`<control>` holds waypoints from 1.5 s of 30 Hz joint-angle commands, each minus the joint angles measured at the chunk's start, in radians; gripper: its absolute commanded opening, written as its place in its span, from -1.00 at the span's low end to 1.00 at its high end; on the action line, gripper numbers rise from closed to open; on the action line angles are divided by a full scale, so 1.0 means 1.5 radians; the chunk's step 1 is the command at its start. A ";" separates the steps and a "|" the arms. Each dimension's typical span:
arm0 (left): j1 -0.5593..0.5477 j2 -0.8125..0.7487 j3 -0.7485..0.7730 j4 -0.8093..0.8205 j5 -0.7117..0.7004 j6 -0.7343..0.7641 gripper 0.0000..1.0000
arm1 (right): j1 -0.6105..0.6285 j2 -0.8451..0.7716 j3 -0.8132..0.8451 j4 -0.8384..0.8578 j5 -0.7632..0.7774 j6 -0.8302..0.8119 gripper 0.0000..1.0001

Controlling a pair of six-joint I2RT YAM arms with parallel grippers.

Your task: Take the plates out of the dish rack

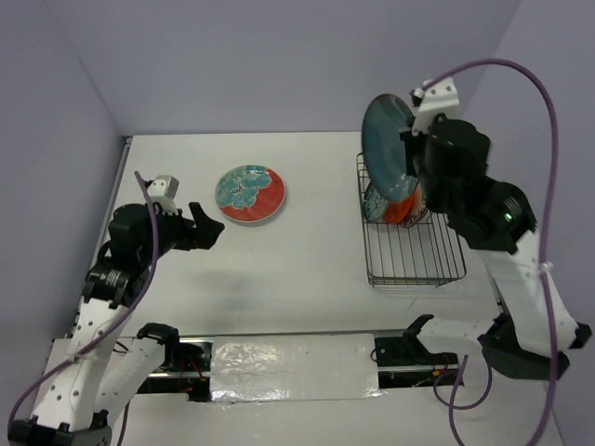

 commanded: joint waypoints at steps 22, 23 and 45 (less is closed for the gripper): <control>-0.002 -0.148 -0.024 0.169 0.349 -0.032 0.90 | 0.010 -0.205 -0.457 0.637 -0.906 0.379 -1.00; -0.002 -0.143 -0.022 0.163 0.343 -0.029 0.88 | 0.010 -0.205 -0.459 0.637 -0.905 0.378 -1.00; -0.002 -0.099 -0.102 0.347 0.263 -0.275 -1.00 | 0.007 -0.166 -0.551 0.727 -0.797 0.429 0.51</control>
